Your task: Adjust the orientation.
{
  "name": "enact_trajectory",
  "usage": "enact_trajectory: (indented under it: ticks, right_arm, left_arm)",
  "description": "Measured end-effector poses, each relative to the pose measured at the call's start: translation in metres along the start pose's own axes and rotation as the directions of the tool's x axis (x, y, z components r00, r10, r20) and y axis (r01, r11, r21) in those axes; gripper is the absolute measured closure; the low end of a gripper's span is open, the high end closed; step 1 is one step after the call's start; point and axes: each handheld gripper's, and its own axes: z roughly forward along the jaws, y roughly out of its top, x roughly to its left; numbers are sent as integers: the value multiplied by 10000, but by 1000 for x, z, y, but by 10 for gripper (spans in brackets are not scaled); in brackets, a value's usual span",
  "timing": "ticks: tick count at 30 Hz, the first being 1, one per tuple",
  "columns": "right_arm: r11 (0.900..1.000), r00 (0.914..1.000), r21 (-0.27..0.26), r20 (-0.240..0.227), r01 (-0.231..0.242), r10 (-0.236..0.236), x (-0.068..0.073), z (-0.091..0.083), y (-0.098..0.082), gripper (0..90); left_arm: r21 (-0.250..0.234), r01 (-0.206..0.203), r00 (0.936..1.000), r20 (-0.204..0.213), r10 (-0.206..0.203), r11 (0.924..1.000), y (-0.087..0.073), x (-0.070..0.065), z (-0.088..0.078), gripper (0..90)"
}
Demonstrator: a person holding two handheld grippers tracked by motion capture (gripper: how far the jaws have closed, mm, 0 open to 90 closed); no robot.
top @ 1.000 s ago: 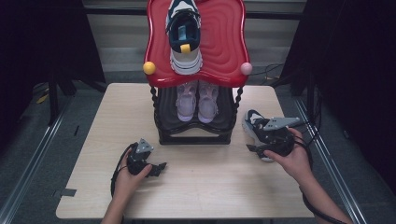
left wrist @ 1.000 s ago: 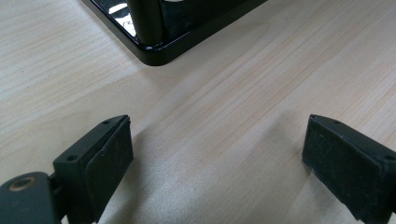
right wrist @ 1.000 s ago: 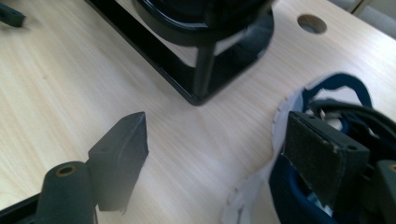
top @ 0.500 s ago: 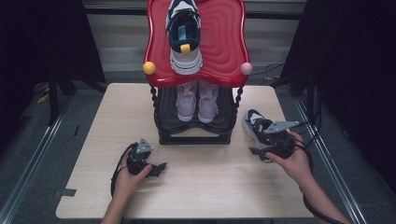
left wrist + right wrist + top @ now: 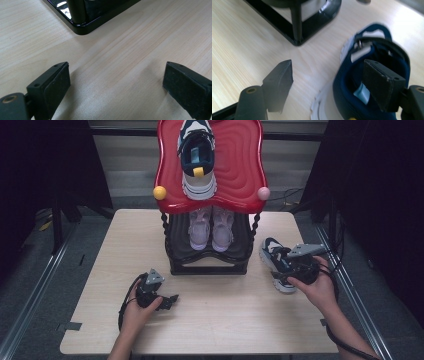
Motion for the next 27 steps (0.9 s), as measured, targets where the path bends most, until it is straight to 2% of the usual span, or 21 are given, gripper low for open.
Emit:
enact_trajectory:
  ticks: [3, 6, 8, 11, 14, 17, 19, 23, 27]
  right_arm:
    - [9992, 9989, 381, -438, -126, 142, -2, 7, -8, 279]
    - [9994, 9981, 275, -582, -195, 210, 4, 7, -10, 275]
    - [9993, 9956, 99, -863, -351, 359, 8, 6, -10, 281]
    - [9996, 9951, 107, -952, -271, 280, 15, 4, -9, 281]
    - [9991, 9918, 36, -1206, -418, 420, 21, 2, -9, 281]
    - [9994, 9900, -85, -1375, -330, 315, 29, 0, -9, 282]
    - [9997, 9909, -80, -1326, -231, 218, 33, -1, -8, 299]
    - [9999, 9869, -117, -1615, -48, 28, 39, -1, -6, 350]
    - [9995, 9872, -23, -1561, 326, -325, 44, -4, -4, 462]
  left_arm:
    - [14, 9, 10000, -7, -9, 10000, 0, 0, 0, 70]
    - [3, 2, 10000, 7, -2, 10000, 0, 0, 0, 70]
    - [3, -2, 10000, 5, 2, 10000, 0, 0, 0, 69]
    - [18, 16, 10000, -5, -16, 10000, 0, 0, 0, 69]
    - [17, 20, 10000, -5, -20, 10000, 0, 0, 0, 69]
    - [25, 12, 10000, -10, -12, 10000, 0, 0, 0, 69]
    - [25, 2, 10000, -25, -2, 10000, 0, -1, -1, 69]
    - [26, 8, 10000, -18, -8, 10000, -1, -1, -1, 69]
    - [28, 5, 10000, -12, -5, 10000, -1, -1, -1, 68]
